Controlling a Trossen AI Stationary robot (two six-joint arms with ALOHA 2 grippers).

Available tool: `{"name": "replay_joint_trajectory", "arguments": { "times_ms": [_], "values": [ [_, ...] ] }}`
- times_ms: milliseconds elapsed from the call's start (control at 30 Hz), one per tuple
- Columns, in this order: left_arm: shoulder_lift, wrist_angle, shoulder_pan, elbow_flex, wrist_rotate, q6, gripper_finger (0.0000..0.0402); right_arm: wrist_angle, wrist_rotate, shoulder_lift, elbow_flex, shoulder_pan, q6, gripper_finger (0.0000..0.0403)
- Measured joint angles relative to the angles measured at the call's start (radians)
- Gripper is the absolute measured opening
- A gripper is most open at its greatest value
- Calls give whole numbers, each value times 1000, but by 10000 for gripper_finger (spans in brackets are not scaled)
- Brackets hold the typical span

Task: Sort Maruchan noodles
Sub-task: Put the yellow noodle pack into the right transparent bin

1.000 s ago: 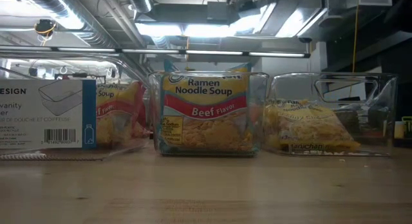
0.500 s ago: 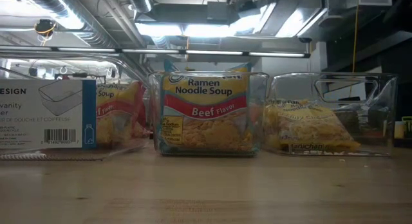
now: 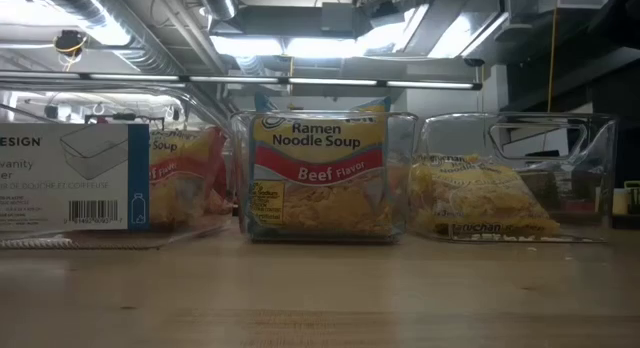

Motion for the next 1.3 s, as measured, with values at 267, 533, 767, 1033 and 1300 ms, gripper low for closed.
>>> {"name": "replay_joint_trajectory", "arguments": {
  "times_ms": [267,533,767,1033,1300],
  "values": [
    [0,102,158,57,-21,311,0,1,0,0,0,0,1,87],
    [-2,129,240,201,-40,573,0,1,0,0,0,0,2,87],
    [-3,129,301,320,-66,756,0,1,14,0,0,0,2,88],
    [-3,125,335,366,-30,845,0,0,160,0,0,-1,-42,91],
    [-3,126,315,367,-10,847,0,50,317,0,1,-55,-162,172]
  ]
}}
